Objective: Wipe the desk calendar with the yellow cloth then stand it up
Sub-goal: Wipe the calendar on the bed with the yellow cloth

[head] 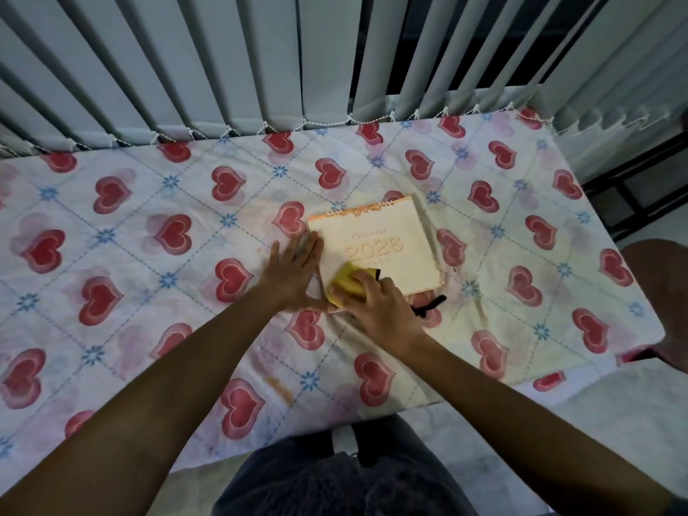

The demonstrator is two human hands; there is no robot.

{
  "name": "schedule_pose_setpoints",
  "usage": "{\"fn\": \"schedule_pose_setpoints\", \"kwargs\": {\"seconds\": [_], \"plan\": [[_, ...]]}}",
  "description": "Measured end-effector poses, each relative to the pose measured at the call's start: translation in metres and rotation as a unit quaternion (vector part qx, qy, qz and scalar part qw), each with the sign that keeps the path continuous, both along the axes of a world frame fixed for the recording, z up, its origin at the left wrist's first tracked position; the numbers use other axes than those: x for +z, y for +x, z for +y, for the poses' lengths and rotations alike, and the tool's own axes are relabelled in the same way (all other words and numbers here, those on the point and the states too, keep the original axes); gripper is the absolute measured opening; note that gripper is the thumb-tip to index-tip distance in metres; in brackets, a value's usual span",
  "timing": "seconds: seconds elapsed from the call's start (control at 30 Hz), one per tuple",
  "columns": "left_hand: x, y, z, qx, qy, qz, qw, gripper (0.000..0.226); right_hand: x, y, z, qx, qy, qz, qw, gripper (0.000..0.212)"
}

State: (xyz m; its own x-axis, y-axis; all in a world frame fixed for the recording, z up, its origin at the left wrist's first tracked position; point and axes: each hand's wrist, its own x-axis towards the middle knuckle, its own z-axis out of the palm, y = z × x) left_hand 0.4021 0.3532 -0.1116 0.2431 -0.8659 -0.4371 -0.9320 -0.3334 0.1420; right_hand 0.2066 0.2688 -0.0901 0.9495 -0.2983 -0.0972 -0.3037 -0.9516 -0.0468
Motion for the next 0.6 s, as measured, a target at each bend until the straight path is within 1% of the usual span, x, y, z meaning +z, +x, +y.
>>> {"fn": "schedule_pose_setpoints", "kwargs": {"seconds": [0.1,0.2,0.27,0.37,0.43,0.5,0.53,0.6], "plan": [[0.002,0.000,0.000,-0.002,0.000,0.004,1.000,0.130,0.005,-0.027,-0.022,0.000,-0.012,0.023,1.000,0.060],[0.006,-0.001,0.000,-0.001,0.003,0.005,1.000,0.129,0.015,-0.069,-0.055,-0.075,-0.037,0.026,0.996,0.053],[0.013,-0.003,-0.003,0.000,0.016,0.001,1.000,0.130,0.021,-0.093,-0.071,-0.115,-0.040,0.046,0.992,0.054],[0.020,-0.020,-0.016,0.013,0.030,0.000,0.999,0.130,0.025,-0.105,-0.078,-0.105,-0.039,0.070,0.991,0.049],[0.021,-0.048,-0.032,0.036,-0.021,0.027,0.999,0.119,0.028,-0.098,-0.080,-0.106,-0.034,0.080,0.991,0.043],[0.020,-0.076,-0.051,0.063,-0.087,0.042,0.993,0.099,0.031,-0.090,-0.082,-0.115,-0.028,0.069,0.991,0.040],[0.018,-0.086,-0.059,0.075,-0.105,0.038,0.991,0.091,0.033,-0.086,-0.084,-0.120,-0.028,0.056,0.991,0.040],[0.012,-0.097,-0.070,0.102,-0.101,0.032,0.989,0.086,0.036,-0.075,-0.092,-0.135,-0.034,0.036,0.990,0.045]]}}
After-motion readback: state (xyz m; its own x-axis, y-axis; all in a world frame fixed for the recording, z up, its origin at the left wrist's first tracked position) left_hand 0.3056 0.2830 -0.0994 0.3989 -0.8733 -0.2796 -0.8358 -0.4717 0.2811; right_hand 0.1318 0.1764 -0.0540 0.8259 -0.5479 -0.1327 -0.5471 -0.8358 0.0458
